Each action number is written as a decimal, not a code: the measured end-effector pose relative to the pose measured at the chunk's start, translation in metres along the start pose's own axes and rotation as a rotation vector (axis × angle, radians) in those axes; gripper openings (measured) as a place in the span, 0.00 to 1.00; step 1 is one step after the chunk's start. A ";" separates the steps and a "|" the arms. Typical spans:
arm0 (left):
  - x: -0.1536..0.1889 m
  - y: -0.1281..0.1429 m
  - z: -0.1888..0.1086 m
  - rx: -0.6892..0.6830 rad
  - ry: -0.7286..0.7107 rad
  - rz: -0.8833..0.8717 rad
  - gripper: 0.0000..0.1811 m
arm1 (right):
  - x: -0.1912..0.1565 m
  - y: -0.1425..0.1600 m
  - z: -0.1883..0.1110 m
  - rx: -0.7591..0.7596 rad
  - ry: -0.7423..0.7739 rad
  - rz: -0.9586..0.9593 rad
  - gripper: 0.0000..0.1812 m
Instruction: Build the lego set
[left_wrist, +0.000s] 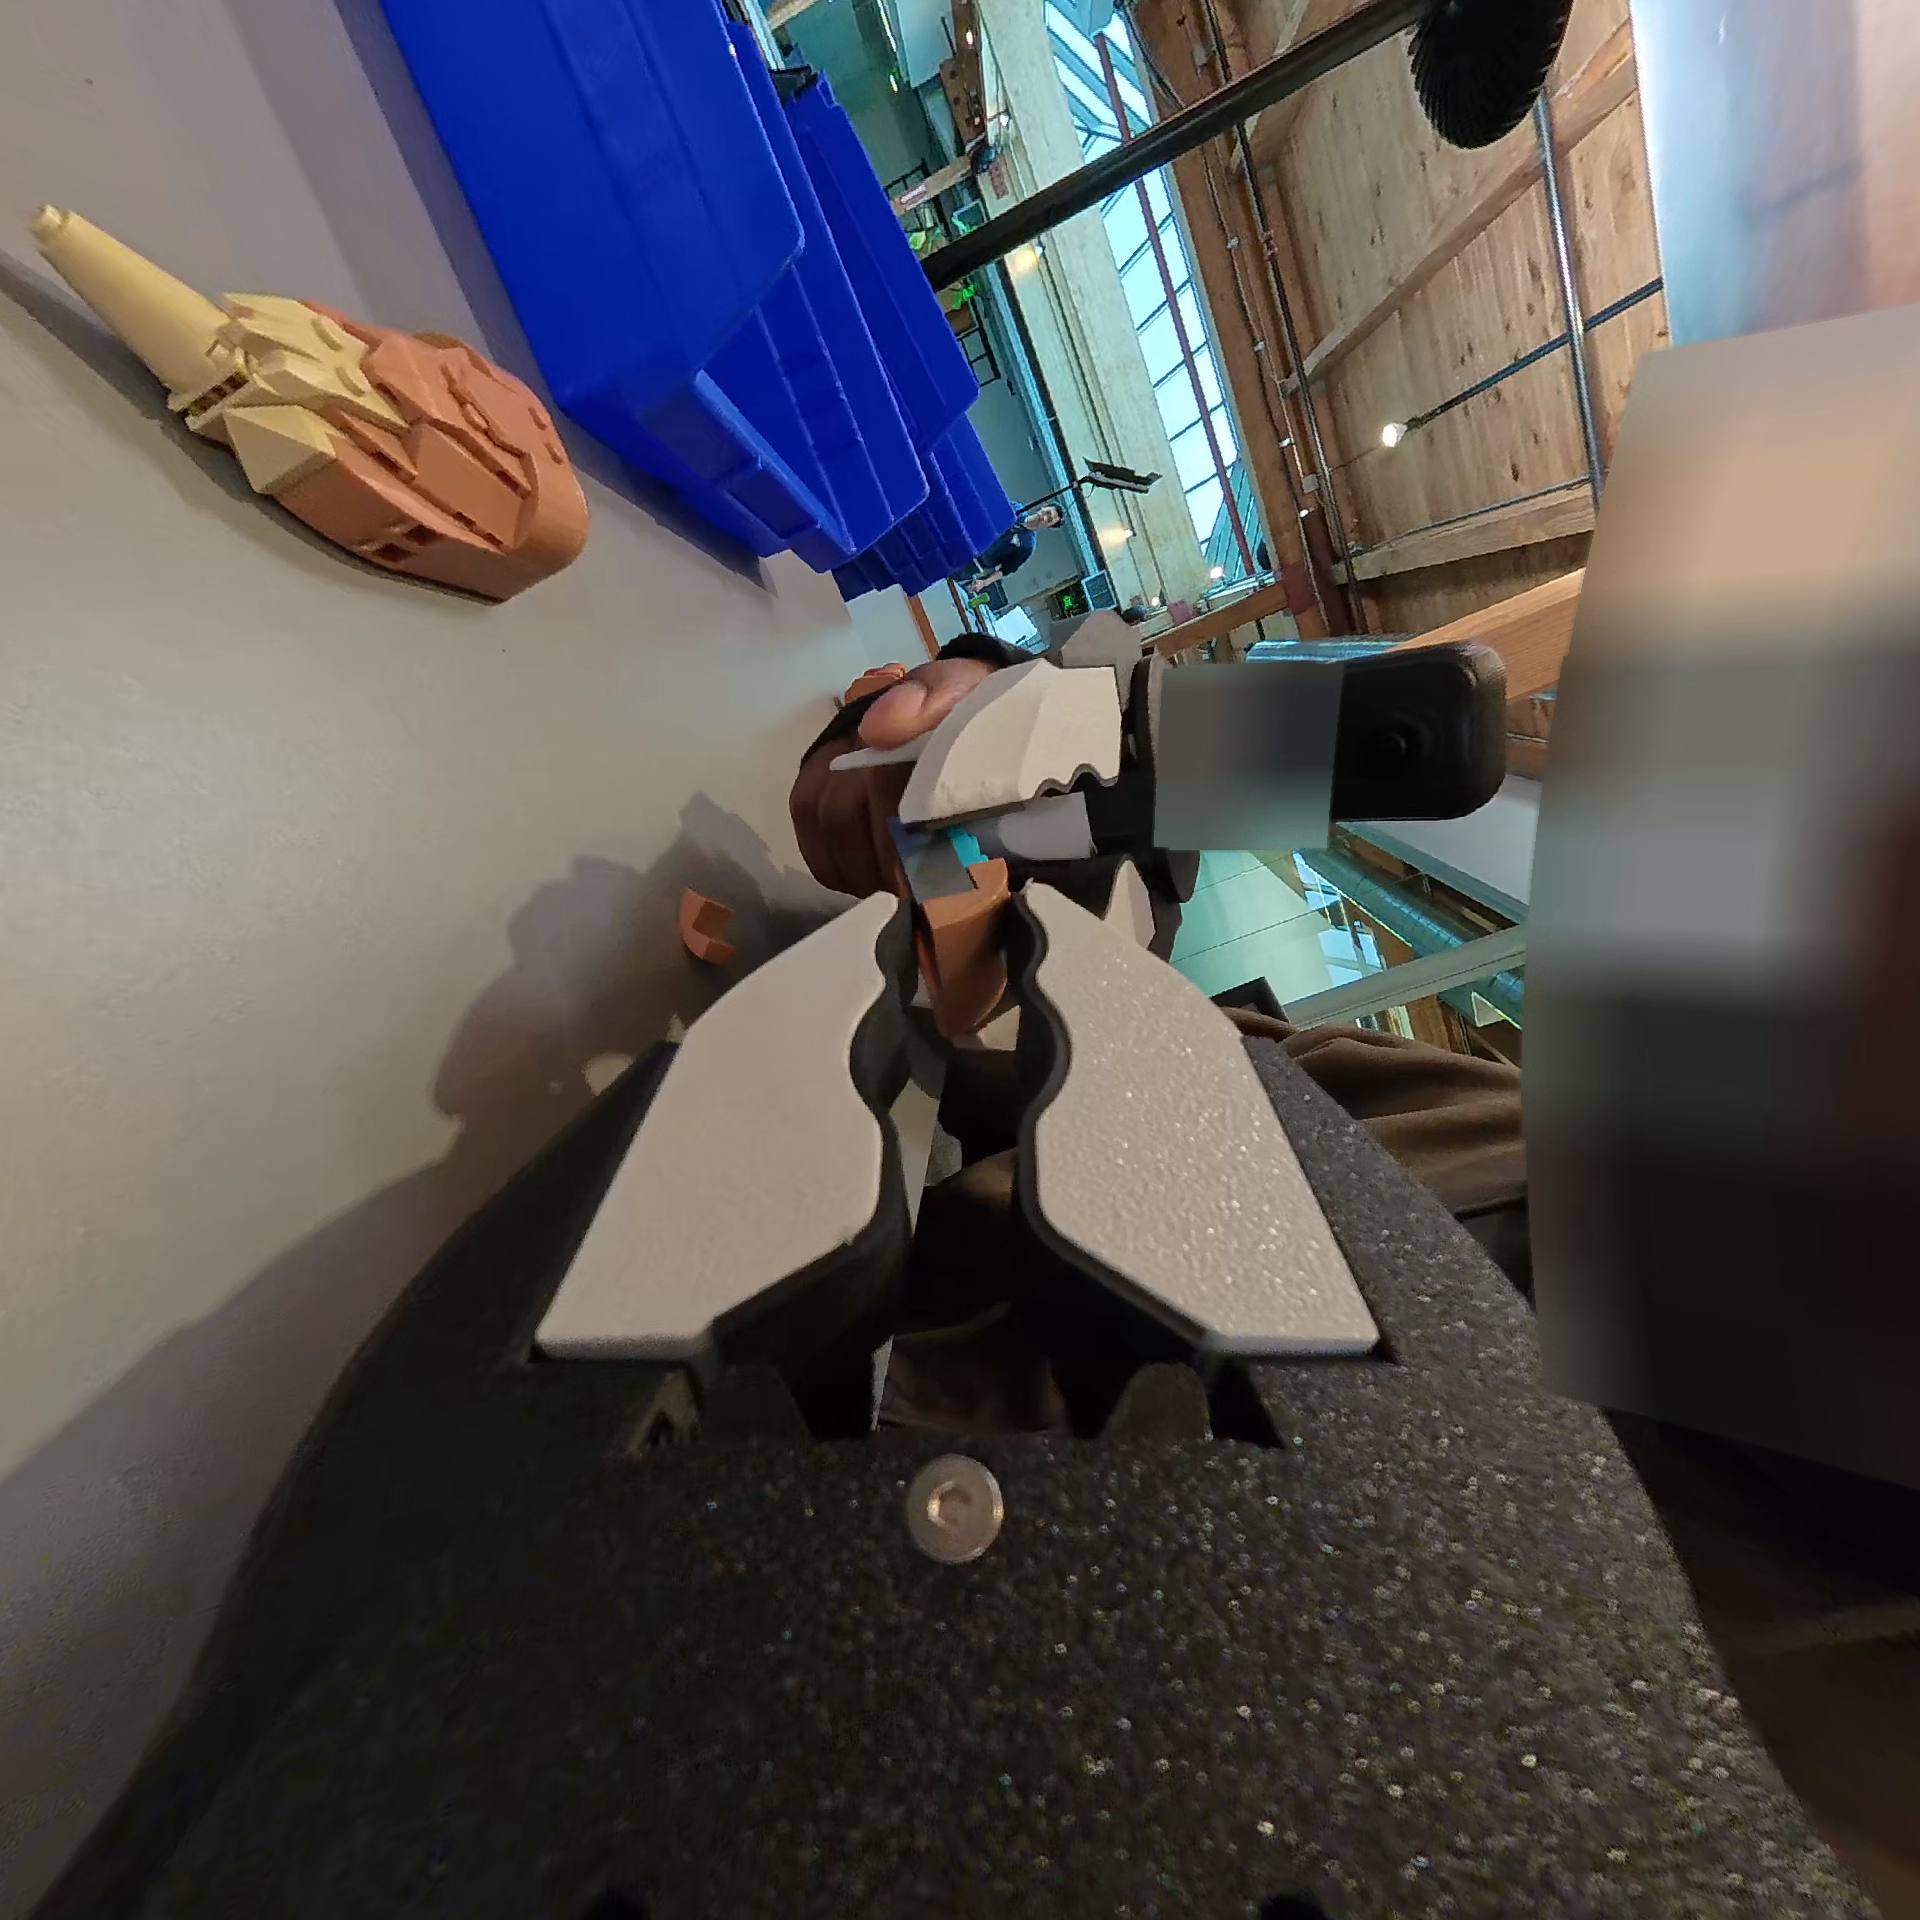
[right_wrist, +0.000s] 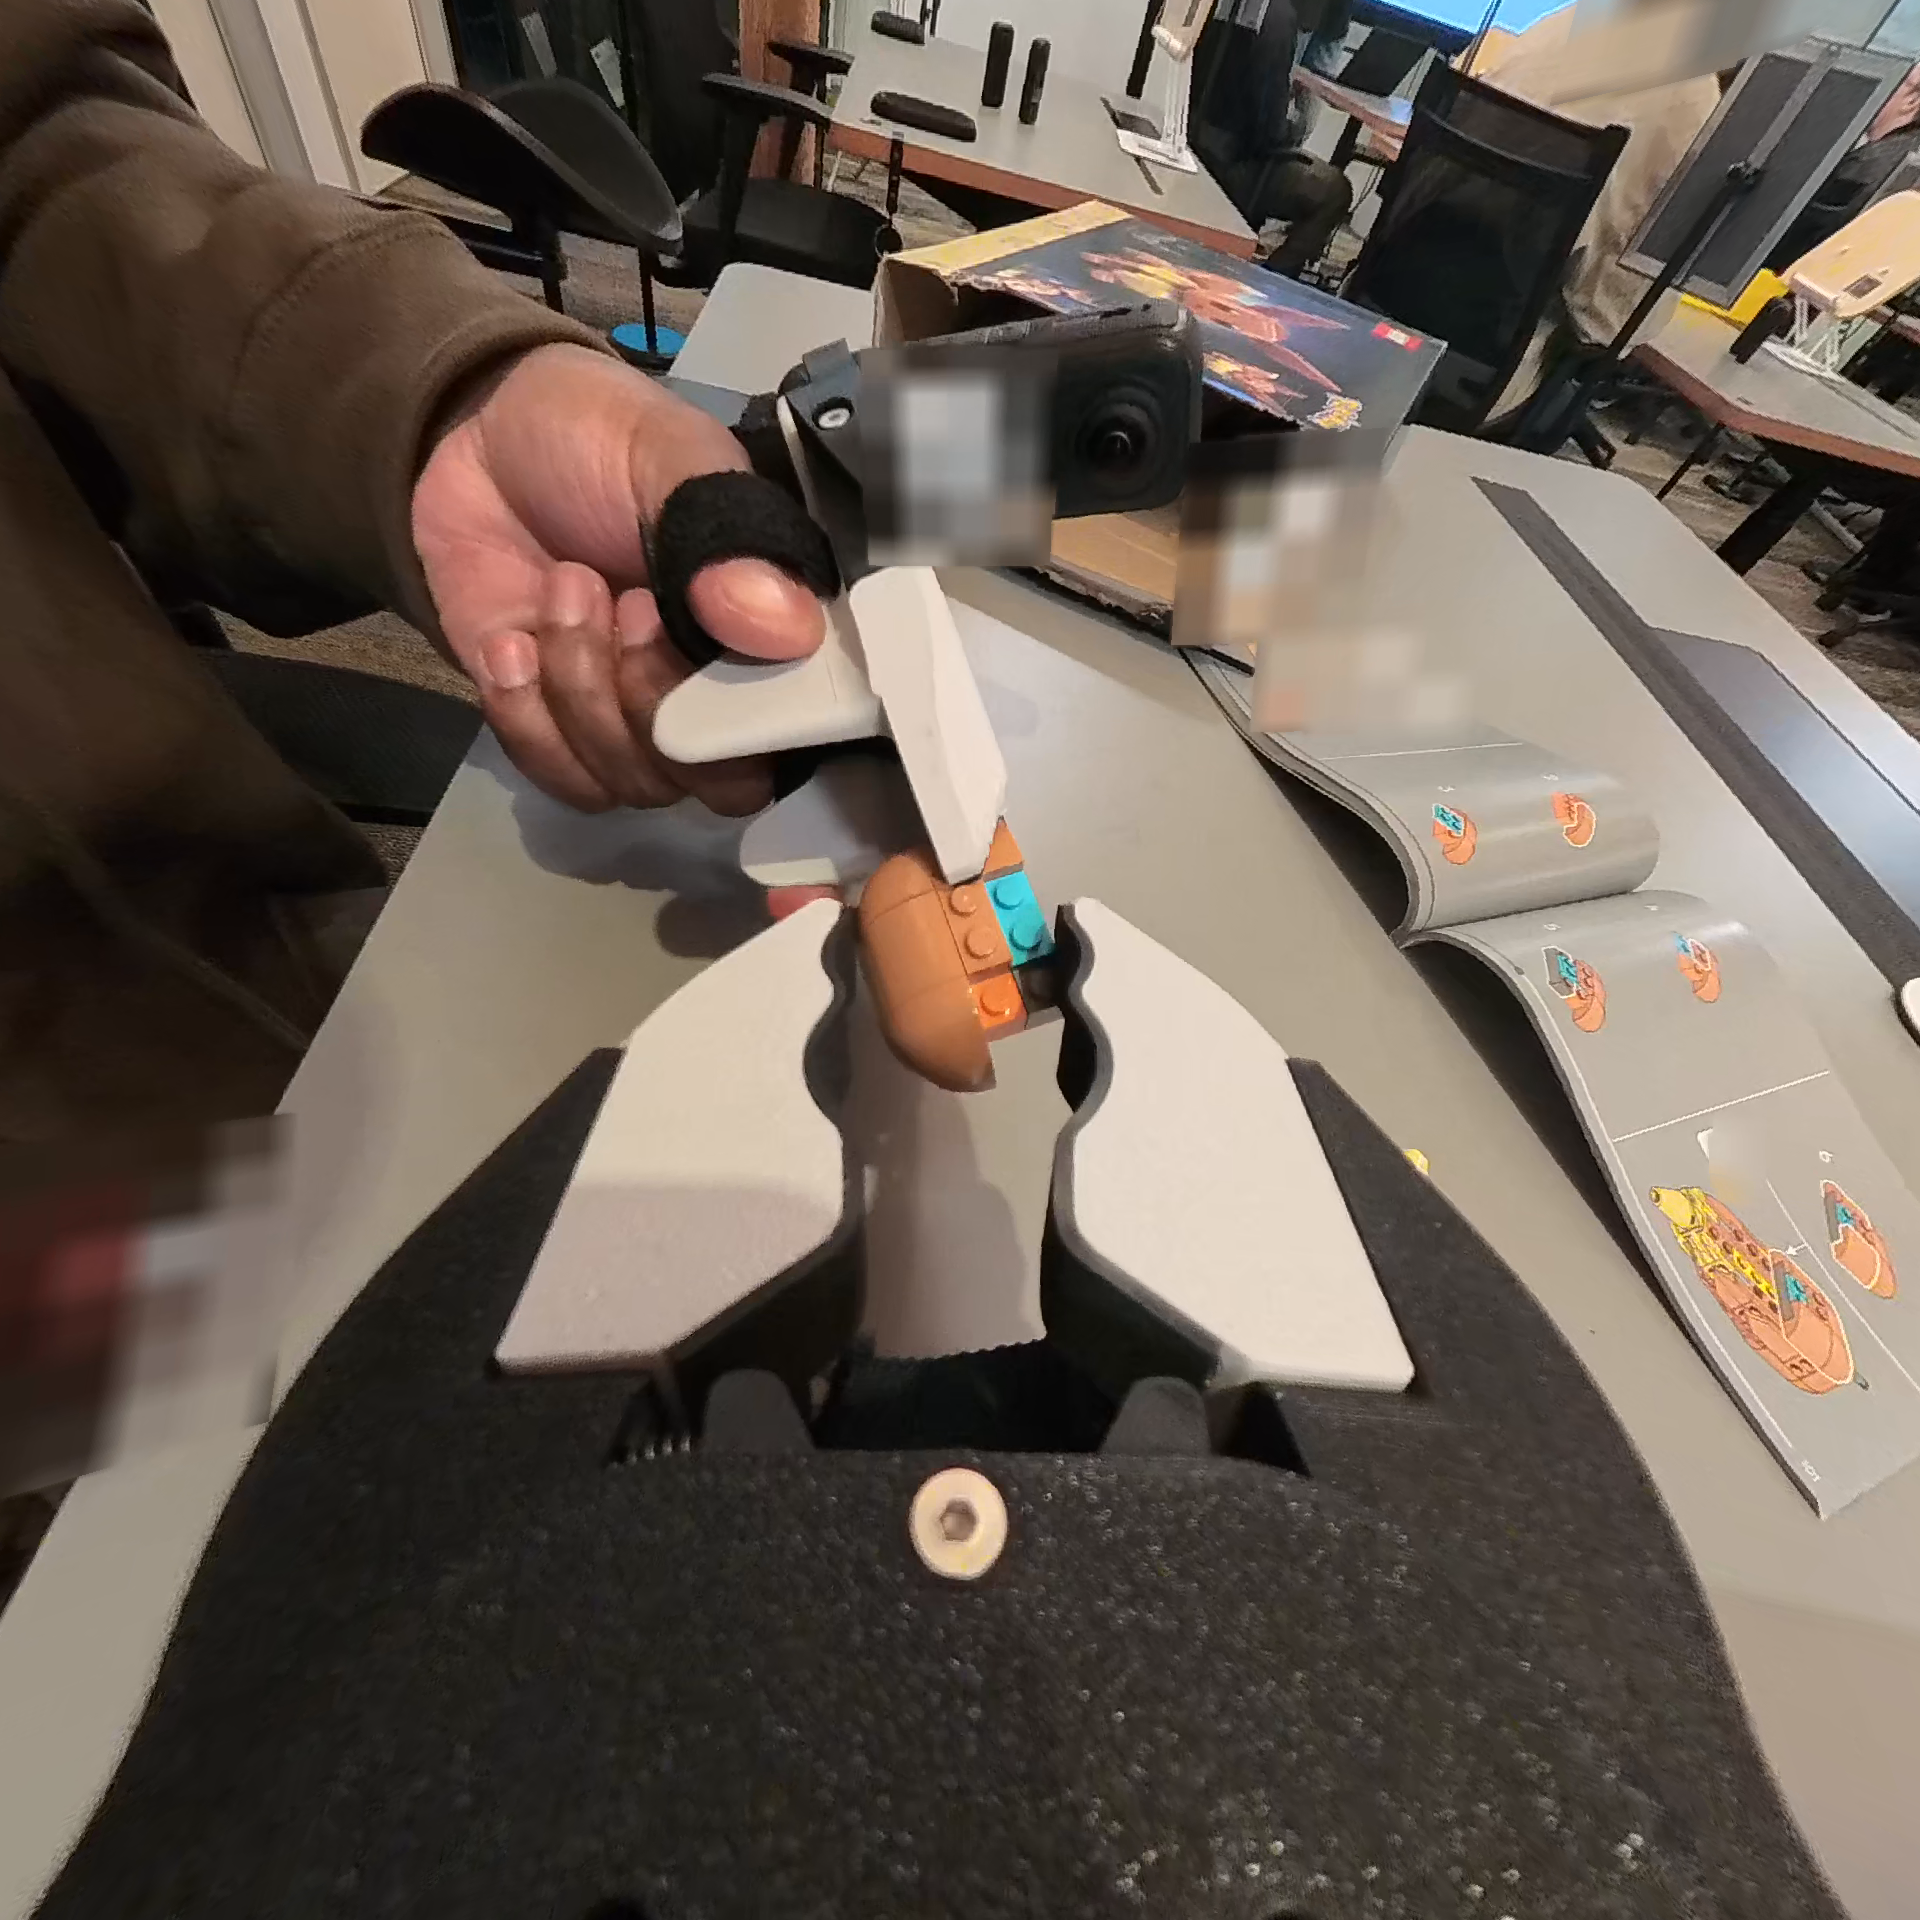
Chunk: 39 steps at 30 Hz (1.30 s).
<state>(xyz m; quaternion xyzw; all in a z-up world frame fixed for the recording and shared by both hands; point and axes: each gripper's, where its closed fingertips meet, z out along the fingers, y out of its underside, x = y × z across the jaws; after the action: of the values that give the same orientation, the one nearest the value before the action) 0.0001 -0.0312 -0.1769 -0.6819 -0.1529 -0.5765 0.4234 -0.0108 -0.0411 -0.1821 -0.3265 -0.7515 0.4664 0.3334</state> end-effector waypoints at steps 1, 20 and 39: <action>0.000 0.000 0.000 -0.002 0.002 0.002 0.09 | 0.000 0.000 0.000 0.005 -0.003 0.001 0.20; 0.004 0.010 0.000 -0.082 -0.009 0.129 0.09 | -0.009 0.000 -0.003 0.039 -0.023 -0.158 0.21; 0.003 0.019 -0.001 -0.179 -0.103 0.417 0.09 | -0.013 0.012 0.002 0.041 0.010 -0.303 0.20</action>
<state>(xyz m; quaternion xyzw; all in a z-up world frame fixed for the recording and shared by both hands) 0.0136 -0.0446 -0.1816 -0.7621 0.0217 -0.4525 0.4626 -0.0033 -0.0487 -0.1962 -0.2048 -0.7808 0.4243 0.4104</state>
